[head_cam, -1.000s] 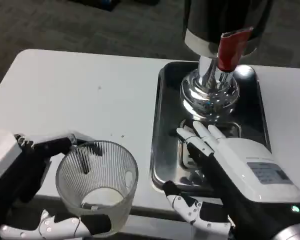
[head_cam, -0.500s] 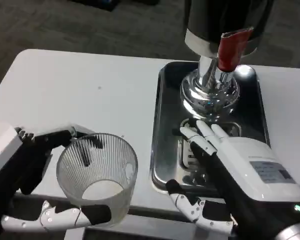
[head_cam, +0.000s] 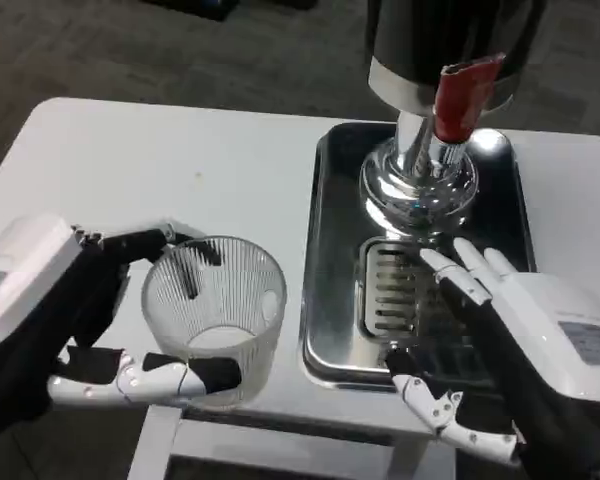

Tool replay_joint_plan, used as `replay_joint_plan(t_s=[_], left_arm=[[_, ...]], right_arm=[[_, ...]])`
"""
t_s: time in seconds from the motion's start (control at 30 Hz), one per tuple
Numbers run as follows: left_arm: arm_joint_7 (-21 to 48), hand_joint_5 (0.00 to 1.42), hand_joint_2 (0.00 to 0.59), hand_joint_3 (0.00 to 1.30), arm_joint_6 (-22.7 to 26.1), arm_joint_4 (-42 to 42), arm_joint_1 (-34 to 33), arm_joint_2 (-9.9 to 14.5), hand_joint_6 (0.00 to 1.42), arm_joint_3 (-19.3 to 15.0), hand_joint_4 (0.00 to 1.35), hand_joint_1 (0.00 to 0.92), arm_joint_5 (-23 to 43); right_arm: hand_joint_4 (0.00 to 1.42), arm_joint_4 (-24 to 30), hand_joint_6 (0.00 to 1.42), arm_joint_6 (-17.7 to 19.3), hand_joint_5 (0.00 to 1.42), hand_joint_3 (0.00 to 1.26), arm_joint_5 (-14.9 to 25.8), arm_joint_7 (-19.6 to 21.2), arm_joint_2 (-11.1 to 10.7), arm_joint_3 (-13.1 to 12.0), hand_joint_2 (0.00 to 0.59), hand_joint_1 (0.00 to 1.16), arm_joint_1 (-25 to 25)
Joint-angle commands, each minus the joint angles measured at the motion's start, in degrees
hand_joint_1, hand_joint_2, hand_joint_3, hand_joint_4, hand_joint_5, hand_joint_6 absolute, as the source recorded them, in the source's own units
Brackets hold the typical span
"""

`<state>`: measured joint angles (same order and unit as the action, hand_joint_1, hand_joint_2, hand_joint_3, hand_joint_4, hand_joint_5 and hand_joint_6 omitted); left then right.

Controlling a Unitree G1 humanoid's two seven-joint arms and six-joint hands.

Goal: Grasp the cup under the faucet to collect the drink, then remove the cup.

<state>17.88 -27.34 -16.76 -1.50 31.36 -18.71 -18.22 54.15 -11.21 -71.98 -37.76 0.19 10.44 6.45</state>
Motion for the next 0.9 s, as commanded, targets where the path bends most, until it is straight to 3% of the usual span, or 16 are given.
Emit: replay_joint_plan(t_s=[0.03,0.53,0.9], left_arm=[[-3.3,1.36,0.119,1.00,0.2,4.0,-4.5,0.4,1.42,2.5,1.19,0.400,-2.3],[-7.6,1.36,0.119,1.00,1.3,17.1,-19.3,0.3,1.42,12.5,1.19,0.400,-7.4],[-14.6,1.35,0.120,1.00,0.8,27.4,-28.1,-2.5,1.42,19.5,1.18,0.400,-12.2]], right_arm=[[0.00,1.3,0.10,-0.6,0.00,0.11,0.9,0.2,0.5,-2.0,0.442,0.47,1.6],[0.00,1.8,0.10,-2.0,0.00,0.09,2.0,-0.2,1.1,-6.4,0.453,0.45,2.1],[0.00,2.0,0.10,-2.5,0.00,0.09,3.3,0.1,1.3,-8.1,0.460,0.44,2.3]])
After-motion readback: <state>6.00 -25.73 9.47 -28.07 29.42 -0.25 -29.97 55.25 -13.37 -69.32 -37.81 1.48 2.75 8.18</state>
